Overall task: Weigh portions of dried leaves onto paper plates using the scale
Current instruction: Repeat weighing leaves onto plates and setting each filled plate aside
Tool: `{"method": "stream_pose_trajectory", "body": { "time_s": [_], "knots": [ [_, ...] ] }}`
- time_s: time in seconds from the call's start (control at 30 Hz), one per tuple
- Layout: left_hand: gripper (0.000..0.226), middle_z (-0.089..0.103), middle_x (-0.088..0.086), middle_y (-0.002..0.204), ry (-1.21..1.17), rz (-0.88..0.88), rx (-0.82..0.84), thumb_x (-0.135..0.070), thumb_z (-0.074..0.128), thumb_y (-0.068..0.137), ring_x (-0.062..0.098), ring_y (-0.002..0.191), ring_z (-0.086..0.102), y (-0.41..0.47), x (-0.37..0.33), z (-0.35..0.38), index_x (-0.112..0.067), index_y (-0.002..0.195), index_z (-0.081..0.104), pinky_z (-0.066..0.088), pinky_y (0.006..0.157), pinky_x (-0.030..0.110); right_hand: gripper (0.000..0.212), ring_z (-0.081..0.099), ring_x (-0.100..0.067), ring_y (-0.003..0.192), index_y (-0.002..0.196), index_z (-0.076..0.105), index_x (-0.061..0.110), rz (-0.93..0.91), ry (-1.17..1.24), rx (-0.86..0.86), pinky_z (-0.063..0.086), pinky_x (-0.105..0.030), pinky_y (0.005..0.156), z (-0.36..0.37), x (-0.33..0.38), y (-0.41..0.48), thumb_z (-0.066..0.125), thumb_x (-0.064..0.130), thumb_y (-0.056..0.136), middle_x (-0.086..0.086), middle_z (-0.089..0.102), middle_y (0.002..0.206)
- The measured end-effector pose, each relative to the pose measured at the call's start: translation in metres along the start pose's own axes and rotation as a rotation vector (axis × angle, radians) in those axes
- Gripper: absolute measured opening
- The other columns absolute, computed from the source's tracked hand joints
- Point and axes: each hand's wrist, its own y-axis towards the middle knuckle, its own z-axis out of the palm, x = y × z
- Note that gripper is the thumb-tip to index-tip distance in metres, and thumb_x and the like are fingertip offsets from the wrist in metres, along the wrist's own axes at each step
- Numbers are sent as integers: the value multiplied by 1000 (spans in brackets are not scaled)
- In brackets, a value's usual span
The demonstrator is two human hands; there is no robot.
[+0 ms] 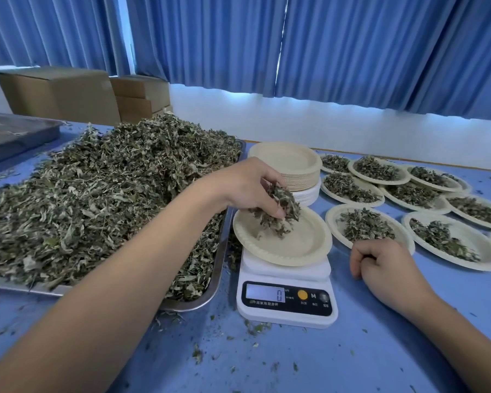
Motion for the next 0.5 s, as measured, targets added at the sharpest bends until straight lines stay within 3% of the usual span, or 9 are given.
{"method": "stream_pose_trajectory", "body": {
  "time_s": [0.07,0.17,0.37,0.43,0.5],
  "knots": [
    [45,66,0,119,16,-3,37,-25,91,72,15,111,63,0,1,-5,-31,113,74,58,91,35,55,55,-13,53,52,61,26,-4,6,0,43,-28,51,0,0,0,42,-23,67,4,62,55],
    [30,76,0,100,-12,8,40,-19,89,75,11,84,69,-3,7,-16,-29,101,78,53,66,27,56,53,-12,51,48,59,26,-4,17,-4,42,-27,50,0,1,0,42,-24,67,2,62,53],
    [24,78,0,91,-27,-7,-69,-18,84,81,5,73,71,-8,19,-39,-26,102,77,50,53,18,56,52,-13,50,48,60,26,6,36,-4,42,-30,50,0,1,0,42,-23,67,1,63,54],
    [21,76,4,95,53,-42,-138,-18,81,85,15,80,74,-6,30,-46,-25,103,75,55,57,24,55,52,-12,49,48,60,25,11,33,-6,41,-27,48,0,1,0,42,-24,67,1,63,54],
    [22,68,0,107,202,-124,-182,-20,79,87,28,95,71,-3,43,-52,-25,107,73,58,77,36,54,50,-10,47,49,61,23,12,34,-8,40,-23,47,0,1,0,42,-24,67,2,62,53]
  ]
}}
